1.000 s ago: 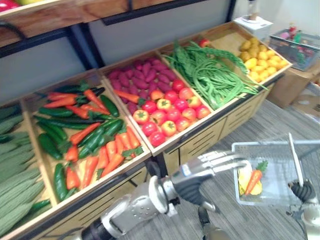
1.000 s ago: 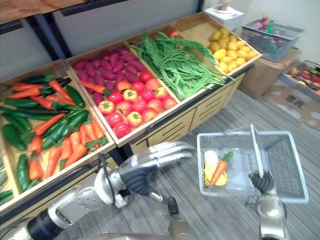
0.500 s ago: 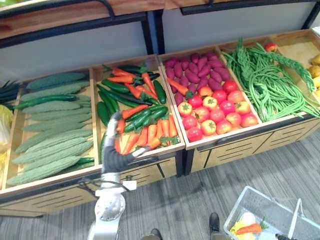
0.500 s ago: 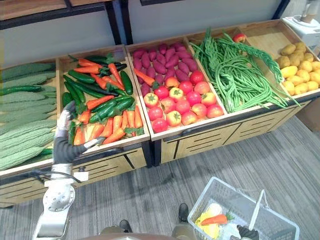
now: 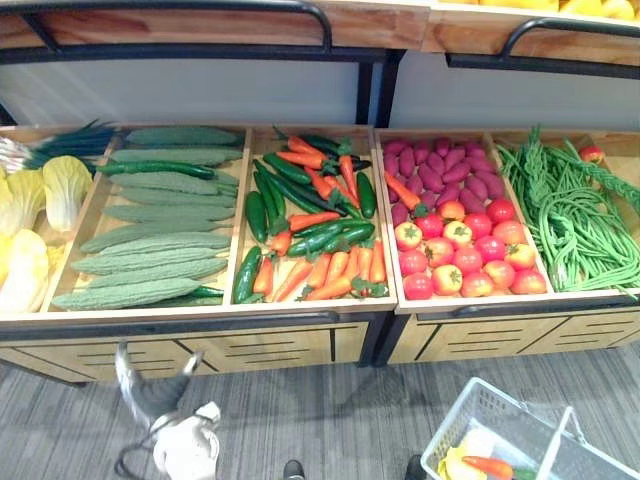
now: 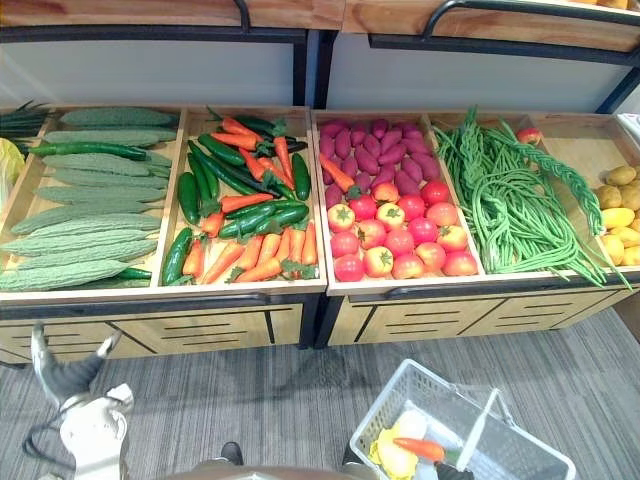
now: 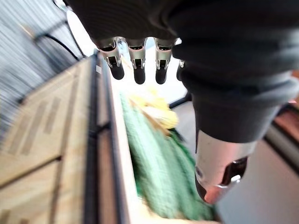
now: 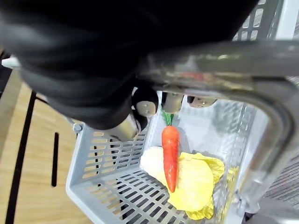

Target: Pick vegetable in the basket

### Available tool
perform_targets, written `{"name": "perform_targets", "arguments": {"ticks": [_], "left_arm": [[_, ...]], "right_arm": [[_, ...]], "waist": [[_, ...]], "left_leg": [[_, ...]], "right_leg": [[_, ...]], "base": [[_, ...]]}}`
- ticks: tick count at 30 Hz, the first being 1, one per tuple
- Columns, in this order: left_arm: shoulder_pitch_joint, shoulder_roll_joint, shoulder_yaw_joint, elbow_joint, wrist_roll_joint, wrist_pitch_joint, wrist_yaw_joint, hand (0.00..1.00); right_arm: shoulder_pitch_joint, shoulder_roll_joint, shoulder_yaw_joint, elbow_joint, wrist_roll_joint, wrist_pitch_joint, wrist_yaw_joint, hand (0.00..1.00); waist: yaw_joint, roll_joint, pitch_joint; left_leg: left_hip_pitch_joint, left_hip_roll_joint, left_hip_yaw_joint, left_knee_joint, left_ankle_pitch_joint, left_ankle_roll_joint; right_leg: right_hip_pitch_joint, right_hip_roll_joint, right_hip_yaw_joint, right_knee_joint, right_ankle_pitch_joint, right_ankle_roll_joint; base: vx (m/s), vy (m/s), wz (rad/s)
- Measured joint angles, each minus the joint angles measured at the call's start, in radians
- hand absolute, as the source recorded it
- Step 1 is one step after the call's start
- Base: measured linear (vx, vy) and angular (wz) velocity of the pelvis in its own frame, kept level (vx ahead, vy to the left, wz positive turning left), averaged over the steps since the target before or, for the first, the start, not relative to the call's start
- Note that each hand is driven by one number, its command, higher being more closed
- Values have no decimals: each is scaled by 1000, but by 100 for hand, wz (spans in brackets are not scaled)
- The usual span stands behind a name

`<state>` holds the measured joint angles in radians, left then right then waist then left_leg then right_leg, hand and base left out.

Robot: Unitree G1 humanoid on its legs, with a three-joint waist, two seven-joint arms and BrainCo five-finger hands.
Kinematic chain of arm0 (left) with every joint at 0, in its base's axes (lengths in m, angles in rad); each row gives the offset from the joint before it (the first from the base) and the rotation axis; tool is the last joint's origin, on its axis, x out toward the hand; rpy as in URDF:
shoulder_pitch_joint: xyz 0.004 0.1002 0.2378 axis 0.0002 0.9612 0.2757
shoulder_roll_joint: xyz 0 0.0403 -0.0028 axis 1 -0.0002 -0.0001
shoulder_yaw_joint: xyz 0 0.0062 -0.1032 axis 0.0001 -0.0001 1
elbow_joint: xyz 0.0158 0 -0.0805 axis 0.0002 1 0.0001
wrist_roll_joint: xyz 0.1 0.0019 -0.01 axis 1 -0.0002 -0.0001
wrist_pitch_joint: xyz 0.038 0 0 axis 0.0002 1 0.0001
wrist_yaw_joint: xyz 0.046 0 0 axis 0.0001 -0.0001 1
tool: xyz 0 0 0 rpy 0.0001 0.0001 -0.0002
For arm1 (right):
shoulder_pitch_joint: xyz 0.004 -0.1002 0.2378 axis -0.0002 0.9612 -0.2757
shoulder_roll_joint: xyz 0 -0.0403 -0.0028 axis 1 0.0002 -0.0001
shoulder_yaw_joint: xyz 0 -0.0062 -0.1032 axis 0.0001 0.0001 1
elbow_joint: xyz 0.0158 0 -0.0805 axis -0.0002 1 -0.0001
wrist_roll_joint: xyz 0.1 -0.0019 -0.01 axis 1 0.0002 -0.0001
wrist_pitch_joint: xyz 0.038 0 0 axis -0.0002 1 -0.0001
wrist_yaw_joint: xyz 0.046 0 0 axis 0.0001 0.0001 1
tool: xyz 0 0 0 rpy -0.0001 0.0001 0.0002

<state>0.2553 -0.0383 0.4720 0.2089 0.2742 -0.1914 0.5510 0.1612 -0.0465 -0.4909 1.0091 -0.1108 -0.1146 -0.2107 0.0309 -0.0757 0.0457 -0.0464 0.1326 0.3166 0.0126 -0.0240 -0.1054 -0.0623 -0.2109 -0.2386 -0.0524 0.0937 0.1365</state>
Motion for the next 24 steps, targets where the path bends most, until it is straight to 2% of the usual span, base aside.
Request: {"name": "perform_targets", "arguments": {"ticks": [3, 6, 8, 10, 12, 17, 22, 24], "left_arm": [[-9, -2, 56, 203, -55, 7, 13, 0], [-27, -1, 115, 423, -169, 8, -6, 0], [-28, 3, 127, 577, -225, 13, -53, 0], [-37, 3, 122, 695, -227, 32, -110, 0], [-36, 6, 107, 757, -210, 50, -177, 0], [-52, 48, 23, 790, -182, 64, -303, 0], [-74, 82, -69, 813, -182, 63, -352, 0], [-79, 87, -89, 809, -182, 63, -362, 0]], "right_arm": [[3, 25, -1, -17, 1, 1, -2, 100], [0, 15, -1, -17, -8, 1, -8, 100], [-3, 15, -2, -10, -9, 2, -9, 100], [-15, 15, -8, 4, -9, 2, -8, 100], [-34, 8, -14, 35, -9, 3, -7, 100], [-66, -7, -13, 69, -10, 4, 9, 100], [-71, -15, -11, 82, -10, 6, 22, 100], [-75, -19, -11, 88, -9, 6, 23, 100]], "waist": [[1, 8, -26], [0, 15, -32], [-1, 14, -35], [-4, 13, -34], [-8, 12, -34], [-17, 16, -32], [-35, 23, -22], [-38, 25, -7]], "left_leg": [[3, -3, -2, -27, 8, 2], [23, -10, -2, -61, 24, -4], [37, -14, -2, -81, 29, -7], [37, -16, 0, -82, 30, -5], [37, -18, 3, -81, 28, -7], [51, -15, 7, -81, 21, -13], [71, -15, 9, -78, 11, -15], [65, -3, 9, -18, -33, -20]], "right_leg": [[1, 2, -12, -11, -7, 0], [7, 4, -12, -23, -7, 0], [15, 7, -12, -38, -7, 1], [15, 7, -8, -43, -6, 2], [15, 9, 1, -48, 0, 11], [15, 16, 24, -51, 0, 10], [32, 16, 30, -50, -1, 9], [29, 14, 36, -9, -26, 7]], "base": [[11, -12, 7], [27, -2, -2], [44, -1, -2], [54, -4, -5], [50, -6, -6], [37, -19, -13], [-22, -20, -6], [-40, -11, -7]]}}
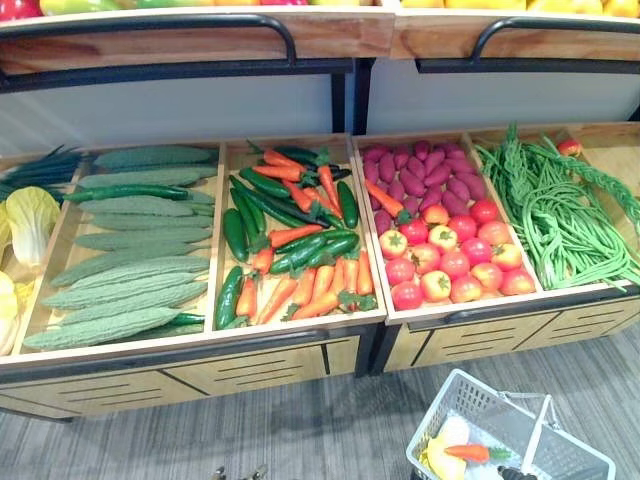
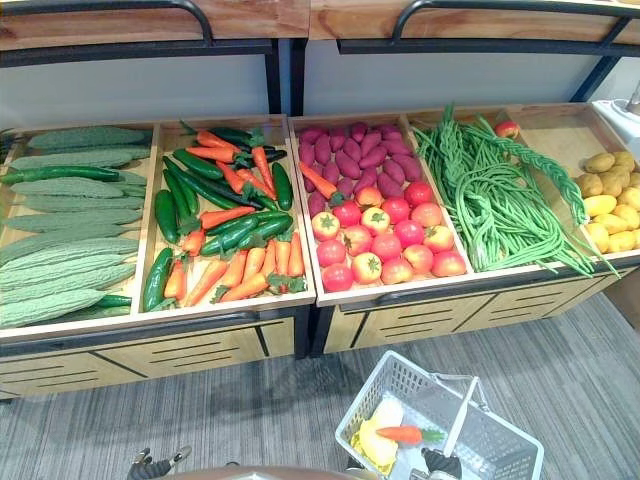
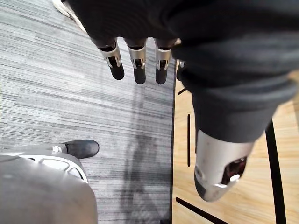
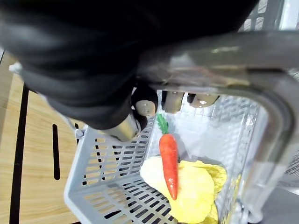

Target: Pick vegetable in the basket

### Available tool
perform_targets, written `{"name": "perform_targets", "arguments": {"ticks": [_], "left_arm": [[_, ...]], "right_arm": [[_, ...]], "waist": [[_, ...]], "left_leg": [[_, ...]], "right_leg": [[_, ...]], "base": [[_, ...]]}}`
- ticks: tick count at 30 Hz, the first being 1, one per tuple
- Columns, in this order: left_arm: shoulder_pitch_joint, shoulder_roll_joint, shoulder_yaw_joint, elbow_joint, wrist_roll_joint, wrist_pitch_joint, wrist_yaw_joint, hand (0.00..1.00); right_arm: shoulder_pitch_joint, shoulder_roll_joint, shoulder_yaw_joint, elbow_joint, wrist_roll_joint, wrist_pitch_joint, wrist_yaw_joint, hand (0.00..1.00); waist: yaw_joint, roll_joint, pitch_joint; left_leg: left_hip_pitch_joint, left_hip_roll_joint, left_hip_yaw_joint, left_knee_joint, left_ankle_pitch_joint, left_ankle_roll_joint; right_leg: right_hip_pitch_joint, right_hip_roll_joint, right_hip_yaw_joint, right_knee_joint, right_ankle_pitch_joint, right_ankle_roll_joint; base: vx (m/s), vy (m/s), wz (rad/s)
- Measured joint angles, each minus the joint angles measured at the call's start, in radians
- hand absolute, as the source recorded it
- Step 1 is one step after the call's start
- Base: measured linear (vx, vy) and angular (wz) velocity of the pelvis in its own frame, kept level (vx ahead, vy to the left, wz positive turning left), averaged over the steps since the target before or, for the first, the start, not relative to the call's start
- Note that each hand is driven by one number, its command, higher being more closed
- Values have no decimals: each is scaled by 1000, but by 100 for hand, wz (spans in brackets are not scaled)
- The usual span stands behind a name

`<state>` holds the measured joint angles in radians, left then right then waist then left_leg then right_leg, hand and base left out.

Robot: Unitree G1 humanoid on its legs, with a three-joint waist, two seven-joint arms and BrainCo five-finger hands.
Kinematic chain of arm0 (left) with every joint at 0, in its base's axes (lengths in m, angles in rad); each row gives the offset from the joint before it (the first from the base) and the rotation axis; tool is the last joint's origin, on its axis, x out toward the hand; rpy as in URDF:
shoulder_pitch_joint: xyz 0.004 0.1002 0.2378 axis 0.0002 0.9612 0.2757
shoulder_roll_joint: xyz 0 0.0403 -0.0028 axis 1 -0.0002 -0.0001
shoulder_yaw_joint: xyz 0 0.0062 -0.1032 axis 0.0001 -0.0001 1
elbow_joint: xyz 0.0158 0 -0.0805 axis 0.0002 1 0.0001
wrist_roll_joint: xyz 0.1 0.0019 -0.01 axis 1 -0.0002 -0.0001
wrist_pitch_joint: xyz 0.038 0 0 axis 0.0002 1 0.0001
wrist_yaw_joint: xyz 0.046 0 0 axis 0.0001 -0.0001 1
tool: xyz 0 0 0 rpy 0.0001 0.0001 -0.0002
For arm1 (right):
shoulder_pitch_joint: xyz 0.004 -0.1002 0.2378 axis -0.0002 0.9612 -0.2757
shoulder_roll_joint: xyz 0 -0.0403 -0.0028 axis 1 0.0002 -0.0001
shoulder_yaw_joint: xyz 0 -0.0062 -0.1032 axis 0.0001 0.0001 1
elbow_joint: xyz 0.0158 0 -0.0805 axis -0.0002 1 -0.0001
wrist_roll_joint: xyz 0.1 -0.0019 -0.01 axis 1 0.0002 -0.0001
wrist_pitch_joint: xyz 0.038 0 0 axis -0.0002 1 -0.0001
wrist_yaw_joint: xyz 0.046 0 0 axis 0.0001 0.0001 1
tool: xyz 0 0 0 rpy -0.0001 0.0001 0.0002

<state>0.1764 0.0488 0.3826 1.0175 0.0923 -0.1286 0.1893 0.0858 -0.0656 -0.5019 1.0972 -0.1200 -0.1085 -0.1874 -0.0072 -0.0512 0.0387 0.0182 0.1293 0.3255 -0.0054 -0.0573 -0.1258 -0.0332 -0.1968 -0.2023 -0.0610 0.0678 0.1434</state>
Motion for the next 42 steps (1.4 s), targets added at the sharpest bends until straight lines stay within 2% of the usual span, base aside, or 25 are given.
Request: {"name": "perform_targets", "arguments": {"ticks": [2, 4, 6, 7, 9, 10, 12, 13, 14, 17, 19, 20, 22, 24, 27, 28, 30, 31, 32, 33, 34, 36, 38, 40, 42], "left_arm": [[-16, 8, -42, -3, -1, -2, -2, 0], [-18, 17, -77, -2, -2, -2, -16, 0], [-34, 35, -103, 7, -2, -3, -21, 0], [-50, 43, -111, 21, -2, -3, -20, 0], [-62, 50, -112, 26, 1, -3, -18, 0], [-60, 47, -112, 26, 1, -4, -17, 0], [-82, 52, -112, 8, 6, -11, -19, 0], [-85, 52, -116, 0, 10, -16, -20, 0], [-72, 55, -123, -3, 10, -17, -24, 0], [-62, 67, -123, -2, 6, -18, -43, 0], [-62, 66, -123, -1, 0, -19, -45, 0], [-62, 64, -123, 0, 0, -18, -46, 0], [-66, 25, -113, 2, 0, -17, -52, 0], [-75, 5, -108, -1, -1, -21, -55, 0], [-99, -22, -99, 18, -3, -20, -54, 0], [-99, -30, -99, 19, -3, -20, -52, 0], [-103, -42, -99, 17, -8, -20, -44, 0], [-103, -46, -93, 8, -10, -22, -39, 0], [-104, -45, -91, 1, -12, -25, -37, 0], [-104, -45, -91, -5, -14, -27, -35, 0], [-96, -46, -97, -20, -40, -29, -24, 0], [-82, -46, -106, -22, -51, -36, -13, 0], [-84, -46, -110, -24, -52, -40, -13, 0], [-81, -50, -110, -22, -52, -43, -14, 0], [-88, -38, -112, -21, -51, -43, -13, 0]], "right_arm": [[-10, -14, 1, -3, 3, -6, 3, 100], [-9, -15, 1, -13, 4, -8, 8, 100], [-10, 3, 4, -43, 5, -21, 21, 100], [-15, 16, 25, -64, 7, -32, 22, 100], [-26, 23, 70, -92, 12, -36, 22, 100], [-29, 28, 98, -106, 12, -36, 24, 100], [-31, 22, 99, -126, 13, -42, 22, 100], [-34, 8, 92, -115, 16, -39, 19, 100], [-32, -8, 99, -94, 16, -35, 22, 100], [-22, -6, 98, -79, 12, -33, 20, 100], [-48, -10, 98, -38, 12, -29, 21, 100], [-58, -10, 98, -25, 12, -27, 21, 100], [-68, -15, 103, -9, 11, -12, 22, 100], [-78, -22, 110, 5, 11, -1, 21, 100], [-65, -27, 109, 23, 15, 15, 19, 100], [-48, -23, 109, 23, 23, 15, 20, 100], [-24, -23, 110, 21, 23, 10, 19, 100], [-23, -24, 118, 21, 23, 7, 17, 100], [-35, -29, 133, 20, 23, 4, 15, 100], [-44, -37, 138, 20, 23, 2, 15, 100], [-51, -46, 144, 22, 23, -3, 15, 100], [-48, -48, 154, 21, 23, -7, 16, 100], [-36, -45, 152, 21, 45, -6, 16, 100], [-37, -50, 147, 18, 51, -9, 17, 100], [-32, -32, 145, 16, 52, -17, 21, 100]], "waist": [[-2, 9, 43], [-7, 24, 52], [-18, 16, 58], [-15, 15, 67], [-14, 9, 84], [-9, 23, 91], [-23, 19, 117], [-18, 20, 127], [-19, 23, 128], [-21, 19, 126], [-19, 12, 123], [-20, 6, 120], [-19, 30, 112], [-21, 37, 109], [-51, 49, 115], [-74, 55, 117], [-76, 55, 117], [-68, 40, 127], [-65, 29, 136], [-65, 27, 142], [-47, 28, 147], [-26, 32, 148], [-20, 37, 150], [-17, 64, 145], [-20, 46, 136]], "left_leg": [[-71, 60, -10, 247, -130, 2], [-105, 91, -6, 364, -188, 9], [-138, 108, 27, 424, -217, 18], [-139, 128, 88, 446, -236, 22], [-129, 169, 208, 467, -263, 33], [-105, 200, 313, 445, -250, 58], [-78, 209, 417, 418, -234, 78], [-42, 207, 472, 388, -217, 84], [6, 205, 546, 350, -195, 88], [59, 182, 686, 273, -138, 86], [55, 204, 775, 293, -124, 72], [55, 217, 800, 307, -122, 68], [59, 234, 879, 284, -82, 51], [70, 240, 933, 272, -52, 41], [115, 308, 947, 339, -38, 35], [132, 358, 936, 404, -32, 40], [150, 419, 860, 518, 6, 39], [112, 439, 718, 603, 40, 56], [40, 374, 475, 636, -32, 38], [9, 315, 345, 629, -76, 34], [-16, 195, 130, 578, -130, 22], [-33, 76, -60, 472, -175, 12], [-49, 32, -166, 355, -175, 10], [-55, 22, -245, 220, -130, 21], [-52, -14, -219, 197, -137, 32]], "right_leg": [[-36, 4, 19, 146, -74, 6], [-62, 13, 42, 208, -98, 10], [-106, 23, 92, 220, -79, 19], [-139, 39, 152, 214, -32, 12], [-182, 81, 216, 145, 115, 2], [-180, 97, 216, 34, 247, -9], [-229, 75, 24, 286, 66, -112], [-229, 49, -69, 425, -35, -144], [-198, 18, -157, 536, -93, -165], [-111, -69, -246, 622, -145, -150], [-108, -107, -257, 601, -173, -111], [-118, -97, -262, 582, -184, -104], [-115, -4, -282, 419, -185, -108], [-115, 37, -282, 330, -185, -108], [-73, 109, -255, 243, -187, -113], [-40, 133, -245, 223, -187, -118], [-21, 158, -192, 215, -189, -134], [-12, 163, -120, 205, -187, -149], [-16, 152, -57, 201, -184, -153], [-16, 146, -28, 200, -178, -152], [-15, 141, 38, 196, -167, -146], [-5, 148, 124, 177, -155, -136], [0, 156, 163, 166, -147, -121], [-11, 180, 205, 164, -145, -102], [-12, 150, 226, 131, -122, -64]], "base": [[-66, 6, -12], [-60, 51, -28], [-56, 96, -72], [-148, 146, -158], [-281, 193, -198], [-271, 141, -191], [-169, 111, -157], [-131, 137, -143], [-144, 124, -173], [-128, -15, -129], [-73, -210, -130], [-42, -286, -142], [-71, -296, -142], [-66, -291, -124], [-50, -236, -91], [-56, -132, -50], [-60, -103, -82], [-38, -32, -127], [-23, -1, -131], [-4, 40, -149], [6, 72, -153], [-12, 121, -139], [-42, 218, -75], [-18, 253, -68], [58, 208, -33]]}}
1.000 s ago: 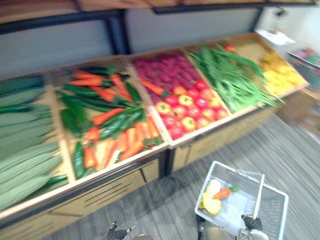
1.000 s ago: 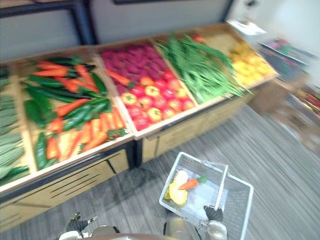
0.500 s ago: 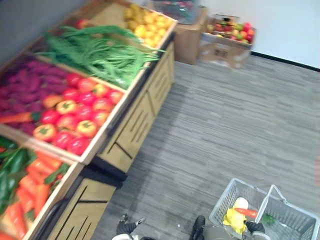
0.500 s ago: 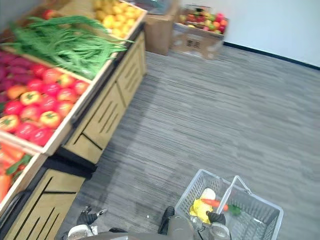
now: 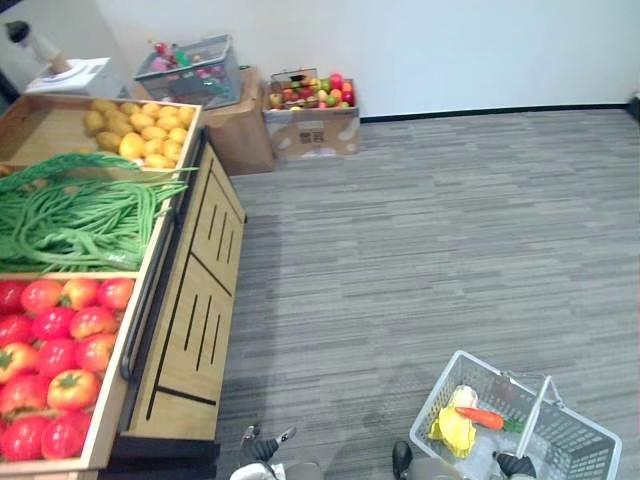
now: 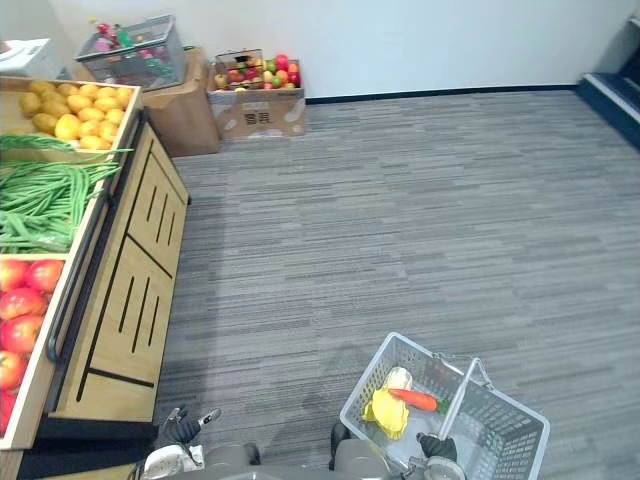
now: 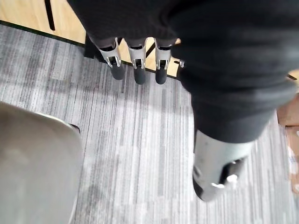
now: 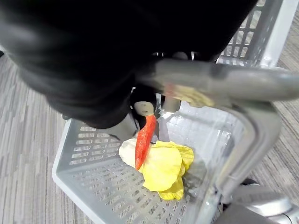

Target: Pick vegetable in the basket

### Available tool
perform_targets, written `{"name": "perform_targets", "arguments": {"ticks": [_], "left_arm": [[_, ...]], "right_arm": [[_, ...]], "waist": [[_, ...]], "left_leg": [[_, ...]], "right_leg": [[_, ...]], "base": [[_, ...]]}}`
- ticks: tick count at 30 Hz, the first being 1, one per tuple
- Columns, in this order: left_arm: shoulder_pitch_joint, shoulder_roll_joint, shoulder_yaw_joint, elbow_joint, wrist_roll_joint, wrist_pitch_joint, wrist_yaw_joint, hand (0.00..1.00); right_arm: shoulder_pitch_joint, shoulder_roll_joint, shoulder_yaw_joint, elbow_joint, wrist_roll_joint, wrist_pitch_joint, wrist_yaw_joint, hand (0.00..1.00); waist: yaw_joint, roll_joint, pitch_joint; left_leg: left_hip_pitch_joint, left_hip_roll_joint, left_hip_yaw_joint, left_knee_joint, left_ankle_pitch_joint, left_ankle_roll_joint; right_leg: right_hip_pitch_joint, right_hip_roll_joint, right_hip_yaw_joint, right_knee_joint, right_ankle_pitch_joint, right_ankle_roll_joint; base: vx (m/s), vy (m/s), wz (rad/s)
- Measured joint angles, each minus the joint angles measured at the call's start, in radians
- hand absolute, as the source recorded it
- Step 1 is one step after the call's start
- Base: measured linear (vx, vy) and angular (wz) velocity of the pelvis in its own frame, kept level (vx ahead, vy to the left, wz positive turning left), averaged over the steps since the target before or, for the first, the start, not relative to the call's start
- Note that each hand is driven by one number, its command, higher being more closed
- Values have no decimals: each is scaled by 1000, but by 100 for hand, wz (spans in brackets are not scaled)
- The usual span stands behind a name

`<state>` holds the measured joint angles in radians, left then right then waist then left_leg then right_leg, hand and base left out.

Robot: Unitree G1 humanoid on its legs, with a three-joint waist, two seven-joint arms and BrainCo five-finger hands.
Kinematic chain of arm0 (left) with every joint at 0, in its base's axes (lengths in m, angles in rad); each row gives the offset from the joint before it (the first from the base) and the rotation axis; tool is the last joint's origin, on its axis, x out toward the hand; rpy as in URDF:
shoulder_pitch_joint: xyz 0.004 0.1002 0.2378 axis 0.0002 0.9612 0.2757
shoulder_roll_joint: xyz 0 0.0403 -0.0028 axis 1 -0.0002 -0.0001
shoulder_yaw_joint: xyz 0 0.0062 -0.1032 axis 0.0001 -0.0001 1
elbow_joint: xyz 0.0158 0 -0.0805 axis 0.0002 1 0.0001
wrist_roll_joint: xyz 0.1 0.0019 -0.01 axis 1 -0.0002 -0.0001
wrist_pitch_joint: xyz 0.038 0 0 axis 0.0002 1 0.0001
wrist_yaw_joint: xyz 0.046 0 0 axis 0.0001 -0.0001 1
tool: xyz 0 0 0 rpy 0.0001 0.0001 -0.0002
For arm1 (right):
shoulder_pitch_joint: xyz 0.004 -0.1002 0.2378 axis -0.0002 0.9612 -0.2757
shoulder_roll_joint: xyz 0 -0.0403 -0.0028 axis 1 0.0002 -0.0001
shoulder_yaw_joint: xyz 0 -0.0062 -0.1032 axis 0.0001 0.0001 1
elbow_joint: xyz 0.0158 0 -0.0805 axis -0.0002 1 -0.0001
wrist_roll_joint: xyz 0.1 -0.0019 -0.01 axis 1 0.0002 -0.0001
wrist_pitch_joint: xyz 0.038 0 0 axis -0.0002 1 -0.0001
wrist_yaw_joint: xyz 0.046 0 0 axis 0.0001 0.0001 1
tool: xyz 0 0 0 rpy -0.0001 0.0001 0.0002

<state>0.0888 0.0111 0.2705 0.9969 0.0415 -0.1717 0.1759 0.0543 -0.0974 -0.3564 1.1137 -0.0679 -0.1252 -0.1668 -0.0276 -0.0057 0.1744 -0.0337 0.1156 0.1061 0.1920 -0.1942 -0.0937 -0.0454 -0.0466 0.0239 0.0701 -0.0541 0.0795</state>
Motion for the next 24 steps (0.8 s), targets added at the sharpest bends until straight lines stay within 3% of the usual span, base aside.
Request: {"name": "perform_targets", "arguments": {"ticks": [2, 4, 8, 17, 20, 24], "left_arm": [[-3, 13, -2, 13, 0, 0, -3, 0], [-6, 14, -10, 23, 0, 0, -6, 0], [-12, 15, -11, 38, -3, -1, -20, 0], [-14, 15, -13, 77, -81, 0, -37, 0], [-14, 19, -14, 88, -158, 0, -37, 0], [-16, 18, -11, 108, -199, 0, -45, 0]], "right_arm": [[10, 6, -5, 1, 0, -12, 2, 100], [11, 6, -20, -1, 0, -12, 2, 100], [7, 24, -27, -7, 1, -15, 7, 100], [9, 56, -27, -3, 104, -18, 35, 100], [11, 59, -28, 6, 167, -18, 44, 100], [14, 59, -31, 43, 215, -18, 43, 100]], "waist": [[3, -19, -7], [2, -20, -10], [5, -24, -11], [11, -36, -16], [25, -40, -21], [29, -32, -28]], "left_leg": [[8, -45, 33, -38, 17, 33], [28, -75, 52, -72, 27, 48], [51, -105, 104, -109, 28, 54], [127, -102, 169, -118, 22, 64], [121, -99, 168, -122, 16, 70], [119, -80, 153, -123, 12, 71]], "right_leg": [[-4, -42, 26, -22, 18, 21], [-5, -67, 40, -32, 25, 32], [-25, -91, 73, -36, 34, 46], [-22, -82, 37, 19, 34, 46], [-12, -82, 18, -21, 36, 48], [50, -68, -16, -137, 94, 43]], "base": [[95, 230, -14], [108, 204, -15], [89, 133, -31], [24, 12, -30], [-70, -33, -2], [-53, -64, 9]]}}
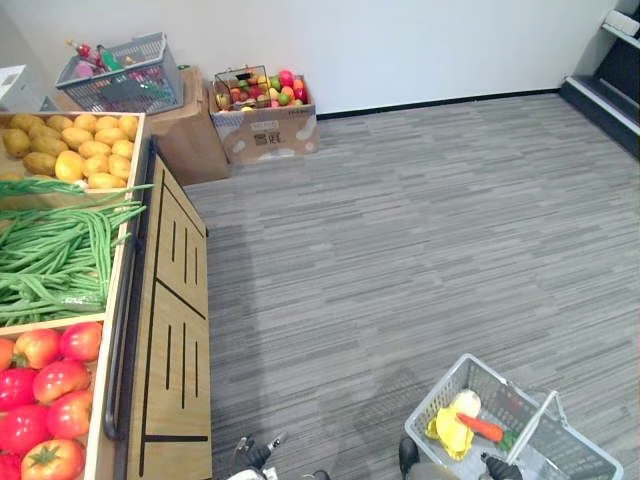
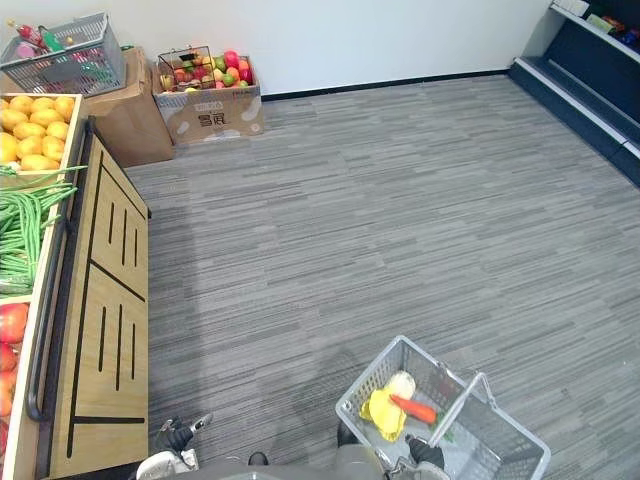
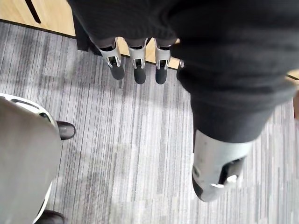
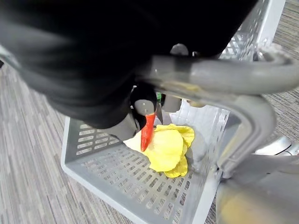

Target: Pick vegetable in the basket

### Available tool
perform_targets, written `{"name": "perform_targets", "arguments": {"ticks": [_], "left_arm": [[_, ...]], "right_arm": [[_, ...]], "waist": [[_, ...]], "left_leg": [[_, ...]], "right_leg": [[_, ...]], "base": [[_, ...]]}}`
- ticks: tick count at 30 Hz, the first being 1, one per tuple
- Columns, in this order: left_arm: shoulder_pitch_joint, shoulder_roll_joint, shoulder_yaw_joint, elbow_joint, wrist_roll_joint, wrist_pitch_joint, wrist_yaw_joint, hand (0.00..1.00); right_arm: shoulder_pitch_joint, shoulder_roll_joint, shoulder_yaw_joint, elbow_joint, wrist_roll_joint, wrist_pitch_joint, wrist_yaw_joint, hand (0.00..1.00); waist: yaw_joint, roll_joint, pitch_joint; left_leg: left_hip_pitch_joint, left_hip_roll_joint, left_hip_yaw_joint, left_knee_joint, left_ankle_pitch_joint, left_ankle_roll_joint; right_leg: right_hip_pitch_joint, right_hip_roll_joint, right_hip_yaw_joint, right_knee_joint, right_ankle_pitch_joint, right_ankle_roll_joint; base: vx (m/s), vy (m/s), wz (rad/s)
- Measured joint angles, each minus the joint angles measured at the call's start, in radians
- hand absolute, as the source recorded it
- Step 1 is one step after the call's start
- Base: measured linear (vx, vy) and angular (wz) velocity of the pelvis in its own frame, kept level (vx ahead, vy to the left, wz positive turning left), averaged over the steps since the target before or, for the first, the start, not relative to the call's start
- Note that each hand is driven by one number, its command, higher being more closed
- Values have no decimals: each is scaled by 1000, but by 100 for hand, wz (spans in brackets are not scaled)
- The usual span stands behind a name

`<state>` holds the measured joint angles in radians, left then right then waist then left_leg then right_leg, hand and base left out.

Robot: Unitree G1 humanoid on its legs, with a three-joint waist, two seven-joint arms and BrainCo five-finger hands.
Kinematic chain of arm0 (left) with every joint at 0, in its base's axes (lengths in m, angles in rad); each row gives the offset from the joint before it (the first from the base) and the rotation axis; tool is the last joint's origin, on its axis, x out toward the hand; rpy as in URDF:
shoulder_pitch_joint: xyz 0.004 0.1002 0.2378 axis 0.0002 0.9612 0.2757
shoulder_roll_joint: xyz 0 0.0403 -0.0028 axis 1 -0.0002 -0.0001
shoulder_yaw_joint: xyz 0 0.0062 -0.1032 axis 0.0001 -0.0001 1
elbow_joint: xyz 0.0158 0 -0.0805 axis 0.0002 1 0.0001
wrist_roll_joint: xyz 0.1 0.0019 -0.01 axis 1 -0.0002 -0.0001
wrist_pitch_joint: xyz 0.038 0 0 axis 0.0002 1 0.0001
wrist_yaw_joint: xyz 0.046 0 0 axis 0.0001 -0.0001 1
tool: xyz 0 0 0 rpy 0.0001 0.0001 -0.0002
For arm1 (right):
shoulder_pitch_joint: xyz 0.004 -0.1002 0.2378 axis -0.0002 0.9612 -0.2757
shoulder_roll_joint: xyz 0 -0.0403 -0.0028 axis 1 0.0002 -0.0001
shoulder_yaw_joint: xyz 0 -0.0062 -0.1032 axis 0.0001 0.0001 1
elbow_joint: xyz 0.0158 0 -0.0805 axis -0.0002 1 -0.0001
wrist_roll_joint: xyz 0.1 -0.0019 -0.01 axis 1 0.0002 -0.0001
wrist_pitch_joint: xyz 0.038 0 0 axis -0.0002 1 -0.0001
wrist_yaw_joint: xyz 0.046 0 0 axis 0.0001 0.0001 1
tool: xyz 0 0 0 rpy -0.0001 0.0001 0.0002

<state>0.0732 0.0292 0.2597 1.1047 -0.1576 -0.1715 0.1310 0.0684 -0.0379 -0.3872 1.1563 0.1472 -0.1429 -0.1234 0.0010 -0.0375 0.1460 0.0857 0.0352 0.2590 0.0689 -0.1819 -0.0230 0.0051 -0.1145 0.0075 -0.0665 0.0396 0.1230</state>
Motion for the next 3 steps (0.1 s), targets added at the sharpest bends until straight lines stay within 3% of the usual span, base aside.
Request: {"name": "perform_targets", "arguments": {"ticks": [3], "left_arm": [[0, -1, -14, 26, -26, 2, -2, 0]], "right_arm": [[16, 0, -7, 7, 40, 3, 0, 100]], "waist": [[1, 18, -23]], "left_leg": [[1, 17, -4, 1, -1, -4]], "right_leg": [[20, 17, -8, -38, 18, -7]], "base": [[-40, -89, 1]]}}
